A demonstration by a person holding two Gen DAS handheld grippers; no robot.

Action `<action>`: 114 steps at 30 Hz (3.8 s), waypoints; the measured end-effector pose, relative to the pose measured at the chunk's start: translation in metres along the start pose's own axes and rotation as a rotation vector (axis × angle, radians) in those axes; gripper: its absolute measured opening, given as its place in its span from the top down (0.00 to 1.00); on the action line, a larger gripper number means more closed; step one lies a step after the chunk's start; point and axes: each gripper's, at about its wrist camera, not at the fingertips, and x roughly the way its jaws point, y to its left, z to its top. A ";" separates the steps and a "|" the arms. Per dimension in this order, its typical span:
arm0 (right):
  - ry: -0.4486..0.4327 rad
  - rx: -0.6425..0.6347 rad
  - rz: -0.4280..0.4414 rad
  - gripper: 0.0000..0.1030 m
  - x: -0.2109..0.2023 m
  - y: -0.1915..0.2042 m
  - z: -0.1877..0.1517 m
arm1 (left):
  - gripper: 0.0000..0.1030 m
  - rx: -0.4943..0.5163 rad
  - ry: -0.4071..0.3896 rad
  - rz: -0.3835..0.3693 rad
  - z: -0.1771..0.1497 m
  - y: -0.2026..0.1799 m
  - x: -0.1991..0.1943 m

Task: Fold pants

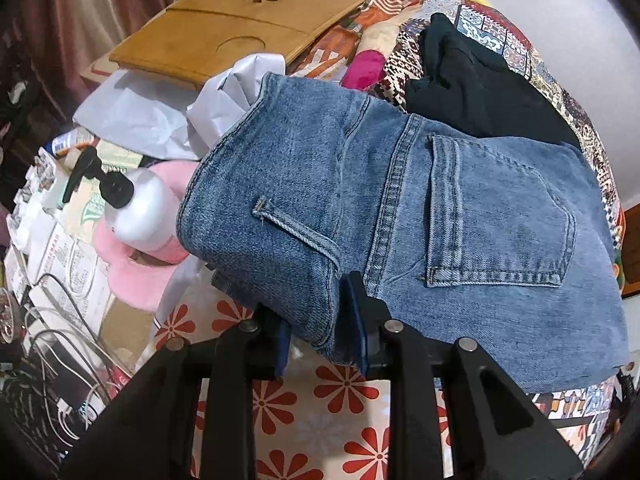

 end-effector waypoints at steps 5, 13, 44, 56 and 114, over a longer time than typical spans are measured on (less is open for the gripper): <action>0.034 0.090 0.050 0.44 0.024 -0.015 -0.001 | 0.83 0.060 -0.050 0.066 0.000 -0.013 -0.007; -0.065 -0.077 0.021 0.94 0.006 0.015 0.010 | 0.86 0.192 -0.187 0.144 0.008 -0.050 -0.049; -0.120 -0.392 -0.228 0.46 -0.019 0.044 0.036 | 0.43 0.101 -0.161 0.086 -0.011 -0.011 -0.063; -0.162 -0.580 0.246 0.19 -0.059 0.196 0.004 | 0.19 0.271 -0.300 -0.105 0.051 -0.135 -0.091; -0.031 0.203 0.152 0.87 0.044 -0.011 0.012 | 0.08 0.907 0.069 -0.192 -0.014 -0.392 0.025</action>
